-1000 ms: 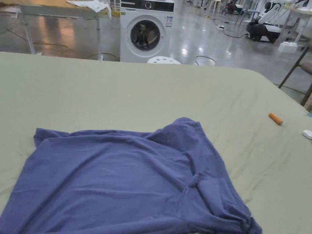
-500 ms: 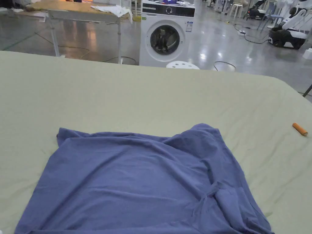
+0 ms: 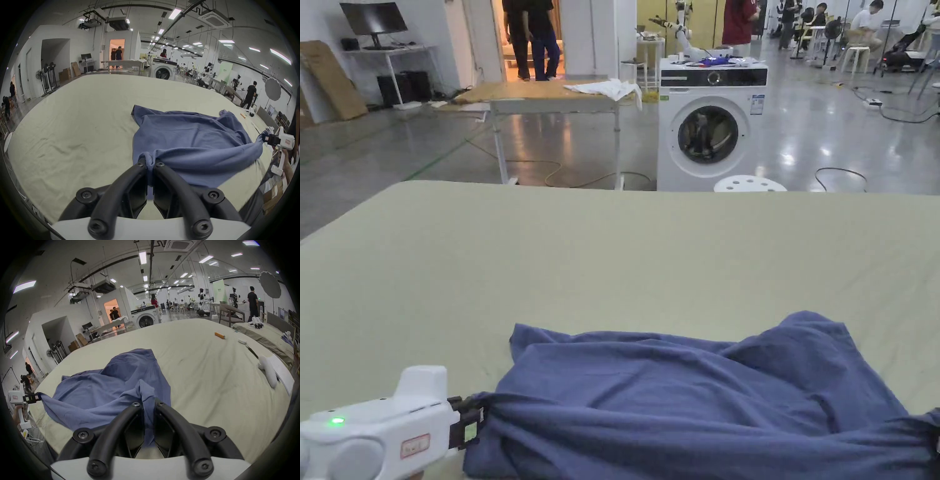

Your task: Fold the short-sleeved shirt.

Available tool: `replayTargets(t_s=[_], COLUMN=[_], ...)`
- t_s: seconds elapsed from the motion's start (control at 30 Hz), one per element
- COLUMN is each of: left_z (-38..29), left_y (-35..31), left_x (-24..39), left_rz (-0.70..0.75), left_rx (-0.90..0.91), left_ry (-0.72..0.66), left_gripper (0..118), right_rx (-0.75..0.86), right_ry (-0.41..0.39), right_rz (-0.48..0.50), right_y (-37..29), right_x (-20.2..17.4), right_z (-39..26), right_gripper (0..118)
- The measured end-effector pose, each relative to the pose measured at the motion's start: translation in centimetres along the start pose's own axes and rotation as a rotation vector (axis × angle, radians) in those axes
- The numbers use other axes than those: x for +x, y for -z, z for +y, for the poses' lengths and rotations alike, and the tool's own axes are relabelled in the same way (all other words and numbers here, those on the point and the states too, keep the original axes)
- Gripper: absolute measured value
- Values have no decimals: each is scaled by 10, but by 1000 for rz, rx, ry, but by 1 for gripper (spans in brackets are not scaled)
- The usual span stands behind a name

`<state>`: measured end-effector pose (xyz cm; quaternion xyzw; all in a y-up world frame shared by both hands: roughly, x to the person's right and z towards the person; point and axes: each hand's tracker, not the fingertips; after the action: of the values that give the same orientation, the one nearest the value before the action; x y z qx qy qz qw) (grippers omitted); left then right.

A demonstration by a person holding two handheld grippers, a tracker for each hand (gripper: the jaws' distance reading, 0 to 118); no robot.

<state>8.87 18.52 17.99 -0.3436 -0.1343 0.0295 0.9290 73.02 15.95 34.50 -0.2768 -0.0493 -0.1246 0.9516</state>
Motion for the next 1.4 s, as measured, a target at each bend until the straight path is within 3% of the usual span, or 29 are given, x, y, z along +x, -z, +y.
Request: replayTargets(t_s=[0.17,0.23,0.27,0.3,0.33,0.4,0.5,0.6,0.73,0.8,0.9,1.03,1.1,1.23,1.3,1.4], left_z=[24,24,23,22,20,16,4,-11,-37,-50,-69,-82,-87,-93,-99,-98], left_y=[48,56,59,61,59,38,-17,-81,-159,-185,-215,-236,-242,-245,-239,-230], left_x=[5,2,2,3,0,-1,1,14,40,52,74,102,107,116,110,107], left_rz=[30,40,44,65,77,67,35,0,81,48,-78,-54,-59,-56,-107,-62], left_rx=[-56,-49,-53,-67,-69,26,195,320,464,518,636,624,614,560,555,505], left_ry=[-20,-50,-46,-49,-56,-47,-28,59,115,109,103,44,41,140,136,132], left_gripper=[3,27,63,84,84,90,90,90,90,87,67,23,2,0,0,0], right_rx=[-66,-100,-111,-119,-129,-102,-14,144,288,318,357,356,358,340,332,329], right_ry=[3,6,8,1,-5,3,65,96,48,16,-40,-116,-141,-131,-117,-107], right_rz=[-54,-71,-82,-94,-113,-122,-80,43,68,140,173,112,98,105,103,112], right_y=[43,55,59,61,61,51,12,-51,-110,-131,-151,-159,-162,-164,-164,-161], right_x=[-6,-5,-5,-5,-5,-3,-8,-22,-47,-68,-93,-114,-119,-124,-124,-125], right_z=[25,27,26,25,24,20,15,-4,-38,-49,-62,-74,-79,-82,-82,-82], right_gripper=[6,10,29,52,52,69,67,67,66,66,56,8,2,1,1,1])
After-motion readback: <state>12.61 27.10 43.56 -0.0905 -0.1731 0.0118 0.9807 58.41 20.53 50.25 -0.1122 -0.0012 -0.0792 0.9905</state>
